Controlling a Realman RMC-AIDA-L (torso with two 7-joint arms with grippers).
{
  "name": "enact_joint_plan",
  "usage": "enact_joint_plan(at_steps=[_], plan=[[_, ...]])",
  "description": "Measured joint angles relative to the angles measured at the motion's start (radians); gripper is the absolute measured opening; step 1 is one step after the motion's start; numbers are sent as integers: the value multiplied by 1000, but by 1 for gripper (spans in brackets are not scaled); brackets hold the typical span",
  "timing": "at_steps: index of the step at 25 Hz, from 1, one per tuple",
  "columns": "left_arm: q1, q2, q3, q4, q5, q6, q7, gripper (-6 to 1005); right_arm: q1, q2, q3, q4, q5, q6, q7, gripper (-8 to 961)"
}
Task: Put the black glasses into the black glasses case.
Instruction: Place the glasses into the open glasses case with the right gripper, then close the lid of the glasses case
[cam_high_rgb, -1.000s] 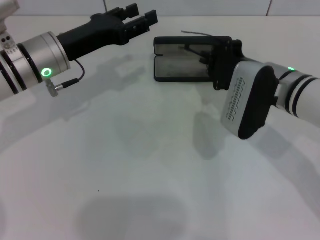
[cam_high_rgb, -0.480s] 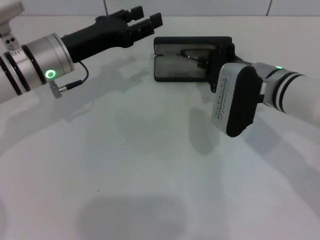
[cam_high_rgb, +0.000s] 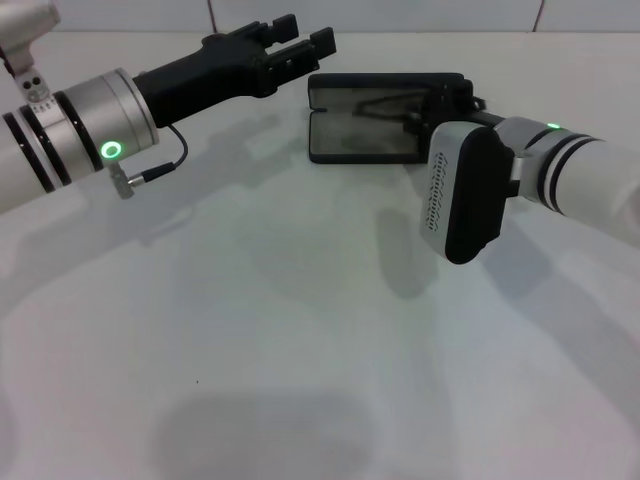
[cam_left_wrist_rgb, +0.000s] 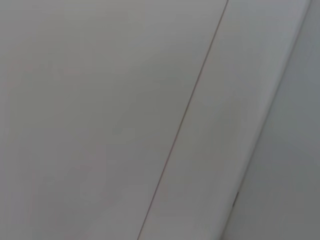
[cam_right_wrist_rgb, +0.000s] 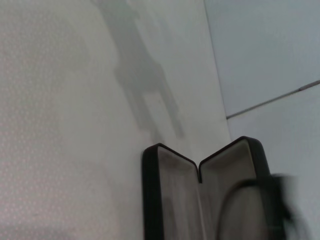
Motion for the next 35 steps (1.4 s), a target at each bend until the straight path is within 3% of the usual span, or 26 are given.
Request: enact_joint_plan(at_steps=[6,22,26,28,31,35], plan=[[3,0,0,-11,-1,1,2,693,13,0,-2,-3,-6,-12,-2,179],[4,0,0,-12,-1,0,8,692,1,0,-21,-36,1,-43,1,182],[15,4,0,-12,-1,-2,10,691,-60,0,-8,-111,1,-44,1,182],[20,6,-2,-8,1,-9,5,691,-148,-1,14,-205,-2,-75,-3,182],[23,9,-11,1,0,-40,3,691,-238,-4,53,-265,1,-168,-1,182],[-17,15,-1,10,8,-163,-22,690,-349,-15,163,-288,20,-410,54,183]])
